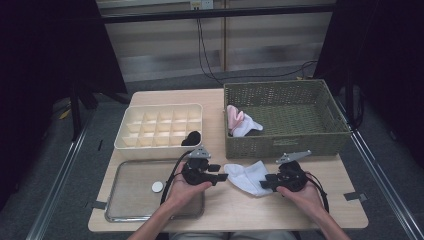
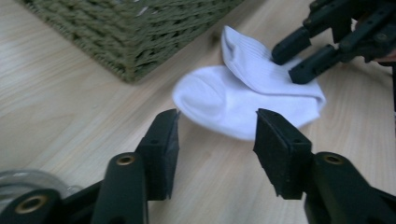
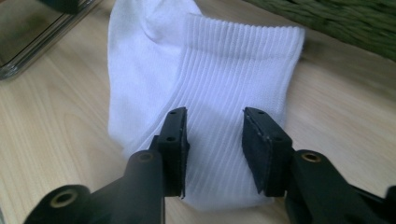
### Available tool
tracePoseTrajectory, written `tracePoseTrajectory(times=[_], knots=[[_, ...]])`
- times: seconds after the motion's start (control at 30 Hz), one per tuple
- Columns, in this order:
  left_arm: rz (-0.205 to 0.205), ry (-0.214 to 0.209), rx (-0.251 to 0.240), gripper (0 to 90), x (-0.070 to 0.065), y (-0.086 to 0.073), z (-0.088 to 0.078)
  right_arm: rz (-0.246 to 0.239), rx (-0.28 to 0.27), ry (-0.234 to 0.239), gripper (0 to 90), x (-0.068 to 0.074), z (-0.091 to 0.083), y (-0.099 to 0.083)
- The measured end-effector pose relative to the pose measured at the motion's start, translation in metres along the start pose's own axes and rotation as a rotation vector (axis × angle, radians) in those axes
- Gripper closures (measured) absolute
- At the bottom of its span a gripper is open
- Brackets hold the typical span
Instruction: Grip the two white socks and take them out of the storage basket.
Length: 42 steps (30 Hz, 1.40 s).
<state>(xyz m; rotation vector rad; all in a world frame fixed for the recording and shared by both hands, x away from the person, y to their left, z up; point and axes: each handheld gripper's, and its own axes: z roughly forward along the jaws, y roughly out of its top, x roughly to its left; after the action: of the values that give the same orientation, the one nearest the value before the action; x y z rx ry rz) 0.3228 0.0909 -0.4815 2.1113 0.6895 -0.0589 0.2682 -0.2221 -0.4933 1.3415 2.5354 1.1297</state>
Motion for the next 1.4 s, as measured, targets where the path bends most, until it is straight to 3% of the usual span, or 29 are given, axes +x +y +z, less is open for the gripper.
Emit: tracePoseTrajectory(times=[0.17,0.37,0.47,0.63,0.7,0.8,0.93,1.03,1.17,1.23,1.4], knots=[[-0.025,0.006,-0.001,50.2,0.010,-0.003,-0.005,-0.040,0.006,0.068,64.5,0.009,0.009,0.004],[0.013,-0.026,0.080,86.3,0.011,-0.010,0.004,-0.023,0.003,0.089,62.1,0.014,0.008,0.005],[0.013,-0.035,0.091,87.7,0.007,-0.011,0.002,-0.009,-0.025,0.094,61.8,0.018,0.000,0.004],[0.002,-0.034,0.094,87.9,0.004,-0.017,-0.006,0.037,-0.044,0.023,57.3,0.021,-0.010,-0.003],[-0.002,-0.035,0.104,87.8,0.004,-0.020,-0.008,0.059,-0.032,-0.016,54.9,0.016,-0.009,-0.008],[-0.004,-0.039,0.099,87.7,0.002,-0.021,-0.009,0.071,-0.007,-0.037,54.4,0.012,-0.004,-0.009],[-0.002,-0.054,0.079,87.7,-0.004,-0.019,-0.011,0.059,0.003,-0.019,77.5,0.009,0.001,-0.005],[0.005,-0.060,0.088,87.5,-0.008,-0.019,-0.012,0.058,0.008,-0.005,85.2,0.005,0.002,0.000],[-0.017,-0.090,0.068,87.4,-0.012,-0.023,-0.017,0.060,-0.009,0.048,85.9,-0.007,0.003,0.009],[-0.011,-0.083,0.060,87.2,-0.015,-0.024,-0.015,0.067,-0.019,0.049,85.0,-0.012,0.003,0.013],[-0.009,-0.082,0.073,86.2,-0.016,-0.026,-0.009,0.077,-0.073,0.083,72.3,-0.014,0.004,0.019]])
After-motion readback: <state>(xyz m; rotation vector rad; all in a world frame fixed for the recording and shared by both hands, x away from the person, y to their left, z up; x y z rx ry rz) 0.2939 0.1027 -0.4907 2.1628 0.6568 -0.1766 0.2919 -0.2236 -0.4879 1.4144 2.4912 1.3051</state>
